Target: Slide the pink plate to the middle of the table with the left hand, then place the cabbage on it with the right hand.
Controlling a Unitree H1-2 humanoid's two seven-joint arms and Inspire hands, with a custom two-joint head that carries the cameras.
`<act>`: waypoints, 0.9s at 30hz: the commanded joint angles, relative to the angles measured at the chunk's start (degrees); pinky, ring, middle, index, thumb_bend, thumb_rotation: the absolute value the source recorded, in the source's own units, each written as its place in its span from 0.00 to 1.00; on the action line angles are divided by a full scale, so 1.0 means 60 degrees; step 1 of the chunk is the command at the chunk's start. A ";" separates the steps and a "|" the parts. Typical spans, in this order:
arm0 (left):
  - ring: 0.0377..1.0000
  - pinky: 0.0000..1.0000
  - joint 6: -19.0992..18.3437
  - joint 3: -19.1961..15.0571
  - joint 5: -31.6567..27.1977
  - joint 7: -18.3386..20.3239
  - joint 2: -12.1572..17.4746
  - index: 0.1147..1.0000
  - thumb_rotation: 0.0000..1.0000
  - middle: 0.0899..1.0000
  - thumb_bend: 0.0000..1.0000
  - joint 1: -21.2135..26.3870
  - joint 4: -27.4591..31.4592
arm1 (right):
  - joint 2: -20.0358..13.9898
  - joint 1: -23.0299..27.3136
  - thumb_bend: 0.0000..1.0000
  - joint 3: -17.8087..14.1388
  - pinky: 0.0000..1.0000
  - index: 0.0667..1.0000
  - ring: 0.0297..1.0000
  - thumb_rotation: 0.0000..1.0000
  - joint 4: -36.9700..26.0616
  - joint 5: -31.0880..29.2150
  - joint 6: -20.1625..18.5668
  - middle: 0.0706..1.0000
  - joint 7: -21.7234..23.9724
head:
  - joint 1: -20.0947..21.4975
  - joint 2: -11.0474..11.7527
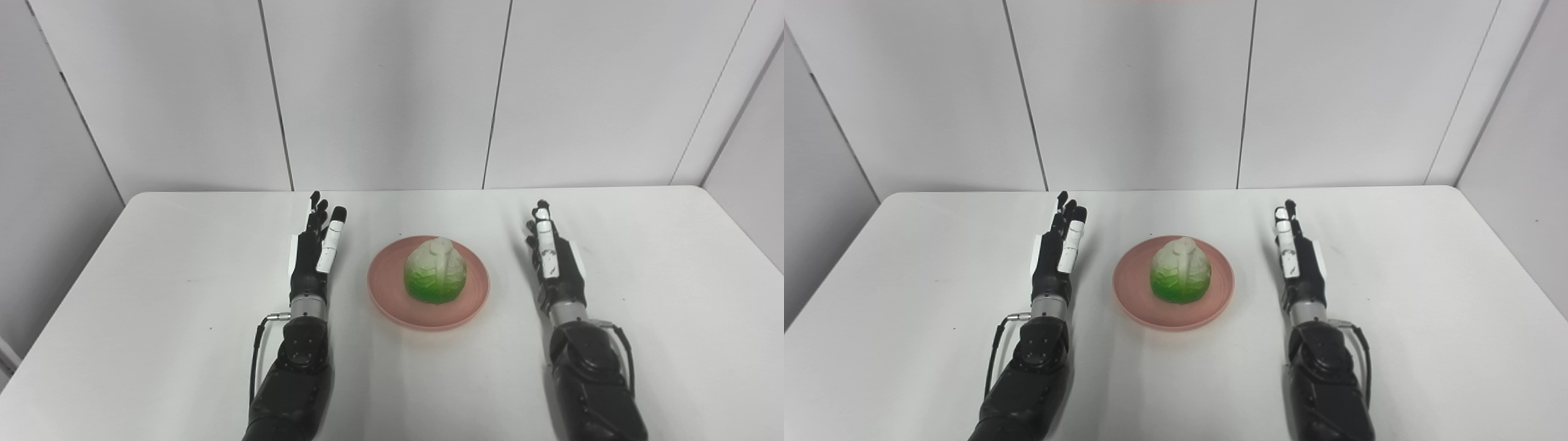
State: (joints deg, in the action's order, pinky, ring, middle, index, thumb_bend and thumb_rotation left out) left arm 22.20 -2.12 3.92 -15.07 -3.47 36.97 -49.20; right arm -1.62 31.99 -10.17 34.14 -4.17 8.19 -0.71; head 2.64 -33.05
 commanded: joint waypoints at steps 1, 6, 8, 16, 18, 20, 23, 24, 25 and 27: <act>0.98 0.95 0.0234 0.0049 0.0143 -0.0215 -0.0090 0.99 0.93 0.97 0.88 0.0039 -0.0098 | 0.0075 0.0300 0.89 0.0129 1.00 1.00 0.98 1.00 -0.0114 -0.0052 0.0512 0.99 -0.0026 | -0.0007 -0.0011; 0.99 0.95 0.0177 0.0104 0.0143 -0.0324 -0.0156 1.00 0.93 0.97 0.87 0.0003 -0.0112 | 0.0103 0.0213 0.89 0.0362 1.00 1.00 0.97 1.00 -0.0022 0.0118 0.0509 0.98 -0.0186 | 0.0017 -0.0013; 0.98 0.95 0.0015 0.0092 0.0078 -0.0311 -0.0178 1.00 0.93 0.97 0.89 -0.0004 -0.0106 | 0.0057 0.0201 0.88 0.0467 1.00 0.99 0.97 1.00 0.0065 0.0253 0.0547 0.97 -0.0276 | 0.0017 -0.0013; 1.00 0.99 -0.0349 0.0027 -0.0211 -0.0003 -0.0158 1.00 0.93 1.00 0.91 0.0003 -0.0072 | -0.0072 0.0098 0.86 0.0656 1.00 0.96 0.95 1.00 0.0133 0.0339 0.0443 0.96 -0.0363 | 0.0079 -0.0044; 1.00 1.00 -0.0366 0.0019 -0.0268 0.0068 -0.0140 1.00 0.92 1.00 0.89 0.0012 -0.0088 | -0.0082 0.0080 0.84 0.0670 1.00 0.95 0.94 1.00 0.0111 0.0337 0.0397 0.95 -0.0387 | 0.0098 -0.0049; 1.00 1.00 -0.0392 0.0002 -0.0309 0.0132 -0.0132 1.00 0.90 1.00 0.90 0.0026 -0.0116 | -0.0094 0.0069 0.84 0.0672 1.00 0.95 0.94 1.00 0.0111 0.0319 0.0382 0.95 -0.0377 | 0.0101 -0.0050; 1.00 1.00 -0.0446 -0.0014 -0.0365 0.0203 -0.0123 1.00 0.90 1.00 0.91 0.0042 -0.0125 | -0.0096 0.0068 0.84 0.0657 1.00 0.94 0.94 1.00 0.0129 0.0261 0.0389 0.96 -0.0348 | 0.0113 -0.0055; 1.00 1.00 -0.0460 -0.0010 -0.0376 0.0204 -0.0118 1.00 0.90 1.00 0.91 0.0048 -0.0130 | -0.0095 0.0068 0.85 0.0655 1.00 0.94 0.94 1.00 0.0125 0.0248 0.0379 0.96 -0.0346 | 0.0113 -0.0055; 1.00 1.00 -0.0461 -0.0006 -0.0395 0.0217 -0.0110 1.00 0.90 1.00 0.91 0.0056 -0.0140 | -0.0098 0.0067 0.84 0.0657 1.00 0.94 0.94 1.00 0.0112 0.0234 0.0371 0.96 -0.0339 | 0.0108 -0.0058; 1.00 1.00 -0.0471 0.0009 -0.0408 0.0235 -0.0091 1.00 0.89 1.00 0.91 0.0056 -0.0130 | -0.0117 0.0052 0.84 0.0682 1.00 0.95 0.94 1.00 0.0079 0.0255 0.0367 0.96 -0.0334 | 0.0108 -0.0058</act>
State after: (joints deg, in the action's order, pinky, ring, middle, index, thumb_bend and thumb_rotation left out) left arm 19.17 -2.15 1.36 -14.20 -4.04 37.08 -49.27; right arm -2.05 31.95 -6.40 35.20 -2.45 9.52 -3.00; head 3.34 -33.31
